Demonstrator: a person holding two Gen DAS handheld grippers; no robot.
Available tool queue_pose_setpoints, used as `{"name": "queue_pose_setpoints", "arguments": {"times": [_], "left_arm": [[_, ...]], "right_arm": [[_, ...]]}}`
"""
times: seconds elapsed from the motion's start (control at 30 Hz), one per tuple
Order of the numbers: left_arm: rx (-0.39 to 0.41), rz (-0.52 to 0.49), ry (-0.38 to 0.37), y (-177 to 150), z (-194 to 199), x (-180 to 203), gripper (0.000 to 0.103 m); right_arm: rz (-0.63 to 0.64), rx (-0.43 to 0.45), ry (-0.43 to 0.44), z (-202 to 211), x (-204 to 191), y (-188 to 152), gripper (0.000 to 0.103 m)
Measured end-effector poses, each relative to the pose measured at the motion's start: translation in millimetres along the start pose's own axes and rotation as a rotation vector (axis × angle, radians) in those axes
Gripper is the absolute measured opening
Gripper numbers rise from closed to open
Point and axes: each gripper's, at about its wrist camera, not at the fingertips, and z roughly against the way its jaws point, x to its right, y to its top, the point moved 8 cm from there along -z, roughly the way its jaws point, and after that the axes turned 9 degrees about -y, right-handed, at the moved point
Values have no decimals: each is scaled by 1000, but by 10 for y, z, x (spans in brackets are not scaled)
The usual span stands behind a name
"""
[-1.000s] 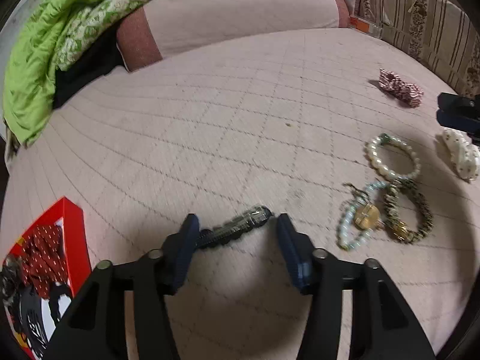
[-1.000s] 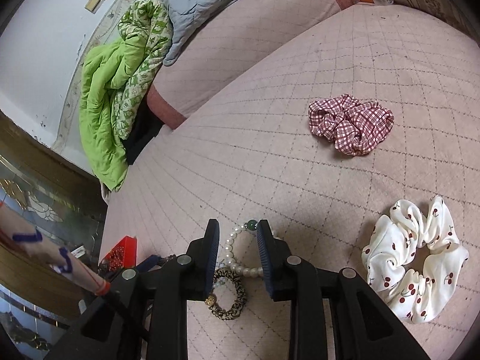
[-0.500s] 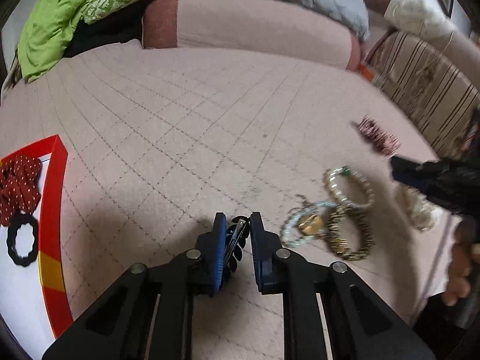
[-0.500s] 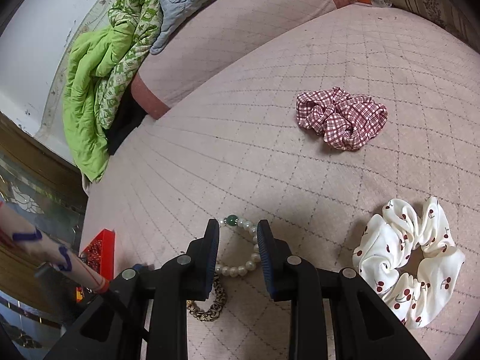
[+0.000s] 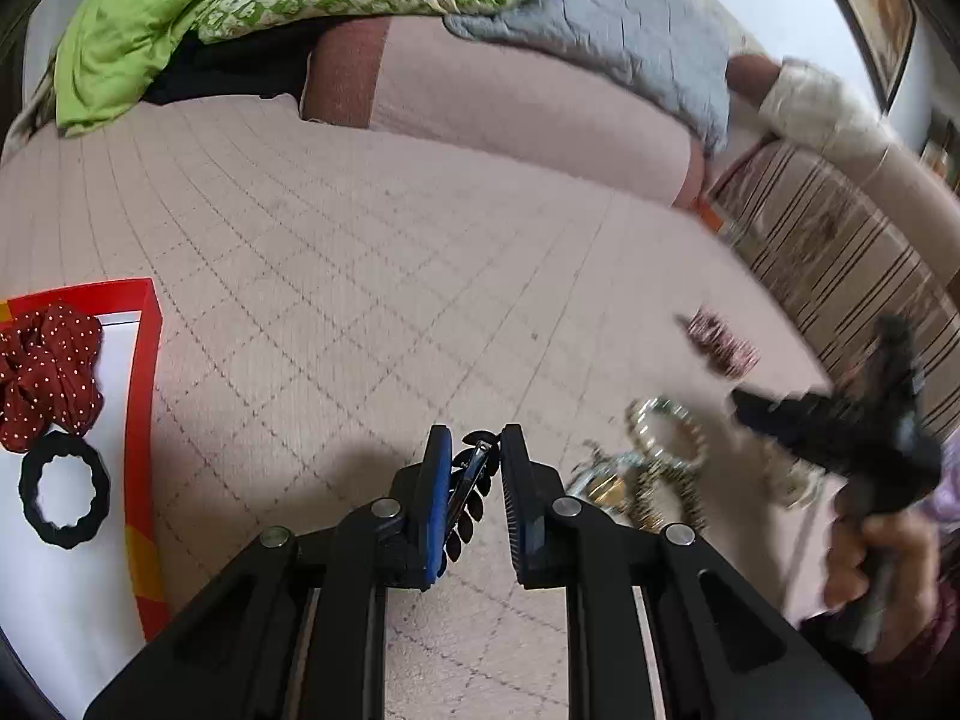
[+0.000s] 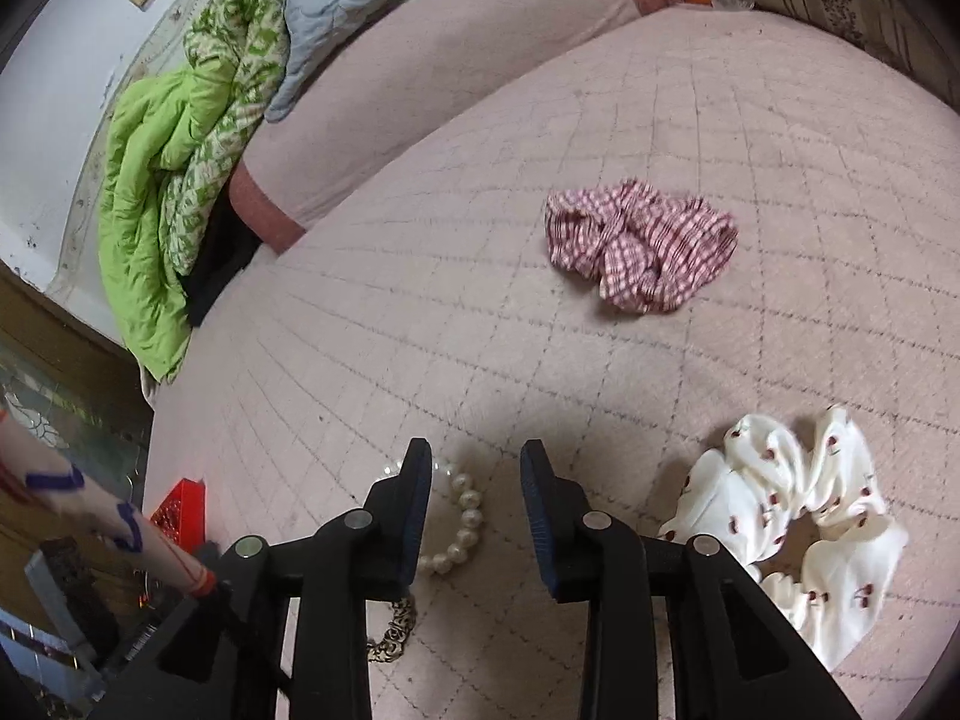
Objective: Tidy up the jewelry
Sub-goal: 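Lower the right gripper onto the pearl bracelet while the left holds the barrette, then close the right gripper on the pearl bracelet and lift it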
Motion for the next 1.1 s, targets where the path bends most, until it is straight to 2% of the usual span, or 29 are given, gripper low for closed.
{"name": "queue_pose_setpoints", "arguments": {"times": [0.13,0.3,0.4,0.6,0.77,0.8,0.93,1.1], "left_arm": [[37,79,-106,70,123,-47,16],[52,161,-182,84,170,-119,16],[75,177,-210,111,205,-111,16],[95,164,-217,133,250,-55,16],[98,148,-215,129,276,-39,16],[97,143,-212,129,278,-32,16],[99,108,-184,120,299,-8,16],[105,56,-153,113,350,40,16]], "right_arm": [[38,-28,1,-66,-94,-59,33],[54,-39,-6,-92,-140,-96,34],[58,-43,-10,-91,-160,-116,34],[128,-80,-41,-195,-249,-192,37],[253,-69,-133,-297,-356,-241,37],[279,-62,-155,-319,-378,-241,36],[387,-23,-256,-388,-402,-224,11],[394,28,-248,-301,-416,-156,10]]}}
